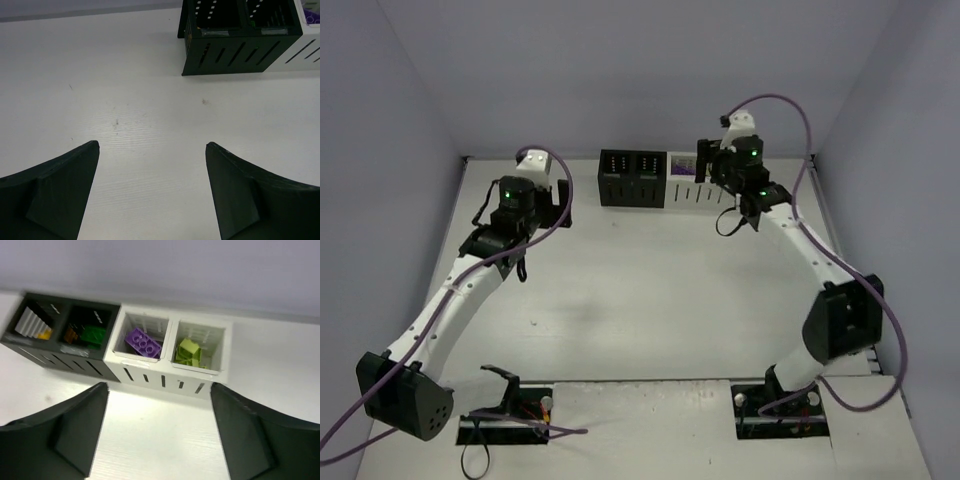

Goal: Sort the legos into containers by color

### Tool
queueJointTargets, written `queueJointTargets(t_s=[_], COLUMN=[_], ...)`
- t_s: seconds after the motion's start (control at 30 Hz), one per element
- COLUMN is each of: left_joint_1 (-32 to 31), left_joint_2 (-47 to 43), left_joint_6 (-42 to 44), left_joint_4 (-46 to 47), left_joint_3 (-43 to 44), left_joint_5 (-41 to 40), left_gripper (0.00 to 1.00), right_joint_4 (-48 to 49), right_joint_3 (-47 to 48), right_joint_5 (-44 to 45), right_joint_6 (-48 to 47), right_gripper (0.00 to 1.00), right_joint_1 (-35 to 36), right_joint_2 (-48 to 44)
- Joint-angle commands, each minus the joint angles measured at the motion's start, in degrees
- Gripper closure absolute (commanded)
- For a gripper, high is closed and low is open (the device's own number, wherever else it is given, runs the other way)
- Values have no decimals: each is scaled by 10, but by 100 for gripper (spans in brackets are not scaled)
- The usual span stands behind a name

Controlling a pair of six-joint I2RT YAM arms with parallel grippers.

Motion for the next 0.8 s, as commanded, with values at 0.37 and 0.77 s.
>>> queueJointTargets(t_s=[0.37, 0.77], left_joint_1=[39, 38], left_joint_2=[-123, -283], left_joint_6=[-39, -37], left_joint_4=[3, -45], left_joint_3=[41, -54], left_joint_5=[11, -15], left_gripper=[19, 19], right_joint_4=[13, -74], right_joint_3=[-283, -334], right_joint_5=[105, 54], right_joint_6=[72, 131], right_gripper=[0, 0], right_joint_1=[1, 1], right_joint_2=[-509, -618])
